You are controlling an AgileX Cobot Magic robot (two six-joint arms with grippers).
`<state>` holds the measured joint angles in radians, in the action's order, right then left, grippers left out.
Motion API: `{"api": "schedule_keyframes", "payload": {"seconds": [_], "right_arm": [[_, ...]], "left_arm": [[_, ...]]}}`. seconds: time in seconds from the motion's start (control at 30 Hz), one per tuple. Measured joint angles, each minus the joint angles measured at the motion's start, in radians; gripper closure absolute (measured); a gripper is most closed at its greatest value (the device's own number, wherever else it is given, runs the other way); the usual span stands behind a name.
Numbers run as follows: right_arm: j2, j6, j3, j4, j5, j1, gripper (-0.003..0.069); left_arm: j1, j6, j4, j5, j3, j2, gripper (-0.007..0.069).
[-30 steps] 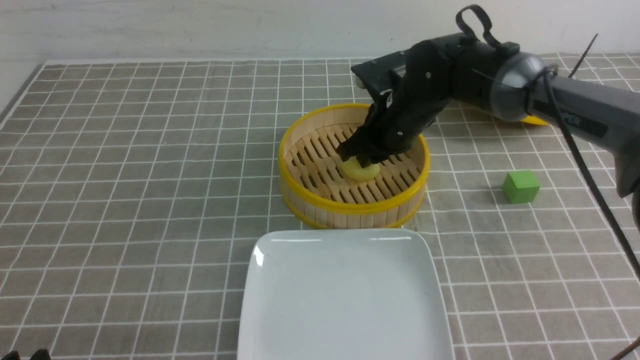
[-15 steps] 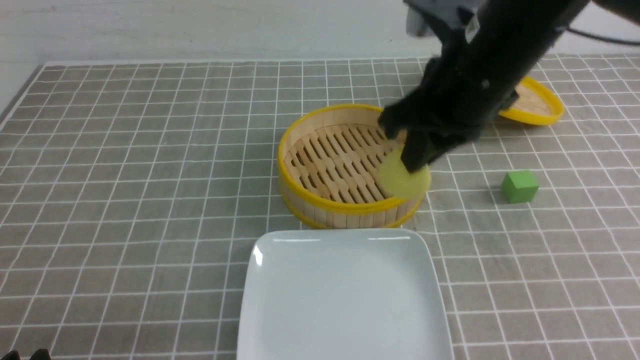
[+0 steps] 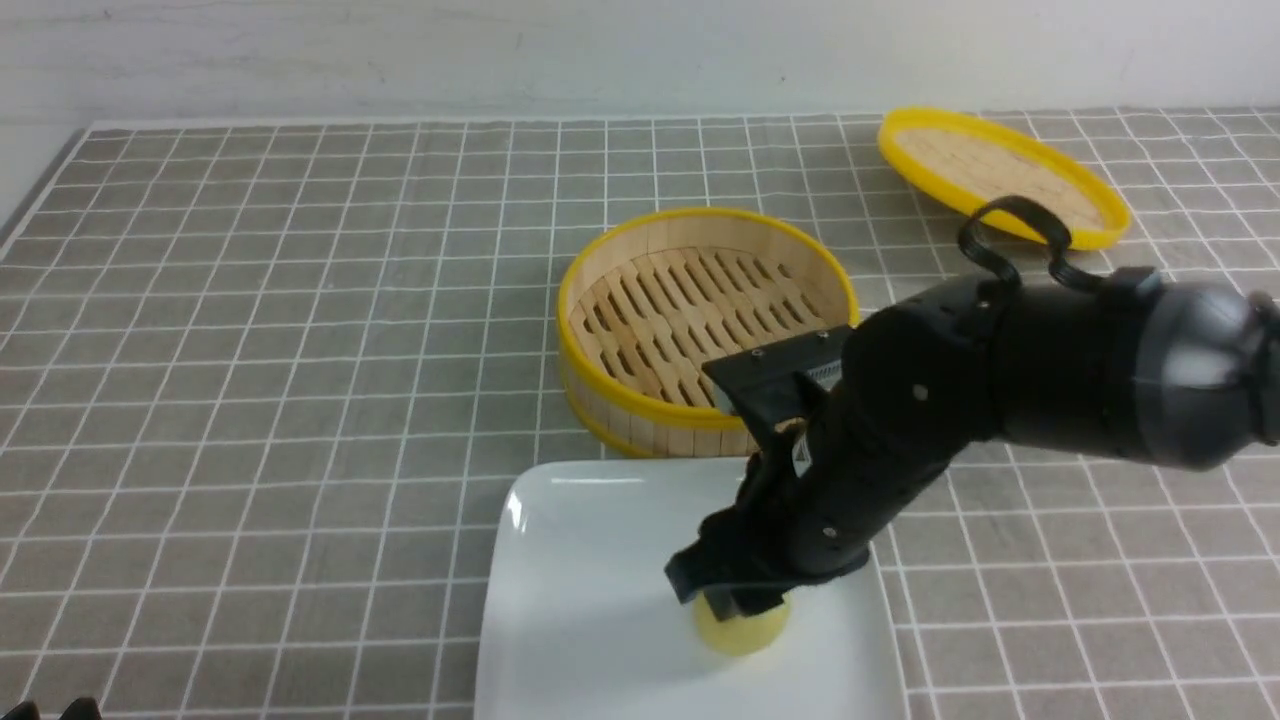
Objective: Put the steamed buns into the plate on the grey tablecloth.
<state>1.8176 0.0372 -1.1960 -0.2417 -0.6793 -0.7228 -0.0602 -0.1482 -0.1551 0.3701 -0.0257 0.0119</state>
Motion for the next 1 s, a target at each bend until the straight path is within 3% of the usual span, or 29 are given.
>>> {"api": "schedule_keyframes", "payload": {"seconds": [0.03,0.13,0.27,0.43,0.67,0.8,0.83,0.87,0.9,0.97,1.0], "right_arm": [[0.000,0.000,-0.018,0.010,-0.029,0.000,0.0215],[-0.007,0.001,-0.066,0.047,-0.111,0.001,0.0195],[-0.080,0.059,-0.197,0.192,-0.338,0.011,0.0333],[-0.258,0.147,-0.269,0.431,-0.526,0.019,0.0642],[-0.603,0.305,-0.149,0.510,-0.548,0.019,0.0673],[-0.775,0.330,0.030,0.513,-0.457,0.019,0.0673],[-0.857,0.337,0.166,0.513,-0.312,0.019,0.0673],[-0.866,0.337,0.182,0.513,-0.312,0.019,0.0673],[-0.940,0.339,0.310,0.513,-0.126,0.019,0.0673],[-0.971,0.339,0.399,0.513,0.007,0.019,0.0673],[-1.007,0.340,0.507,0.513,0.190,0.019,0.0673]], "left_arm": [[0.000,0.000,0.000,0.000,0.000,0.000,0.0384],[0.000,0.000,0.000,0.000,0.000,0.000,0.0384],[0.000,0.000,0.000,0.000,0.000,0.000,0.0384],[0.000,0.000,0.000,0.000,0.000,0.000,0.0384],[0.000,0.000,0.000,0.000,0.000,0.000,0.0384],[0.000,0.000,0.000,0.000,0.000,0.000,0.0384],[0.000,0.000,0.000,0.000,0.000,0.000,0.0384],[0.000,0.000,0.000,0.000,0.000,0.000,0.0384],[0.000,0.000,0.000,0.000,0.000,0.000,0.0384],[0.000,0.000,0.000,0.000,0.000,0.000,0.0384],[0.000,0.000,0.000,0.000,0.000,0.000,0.0384]]}}
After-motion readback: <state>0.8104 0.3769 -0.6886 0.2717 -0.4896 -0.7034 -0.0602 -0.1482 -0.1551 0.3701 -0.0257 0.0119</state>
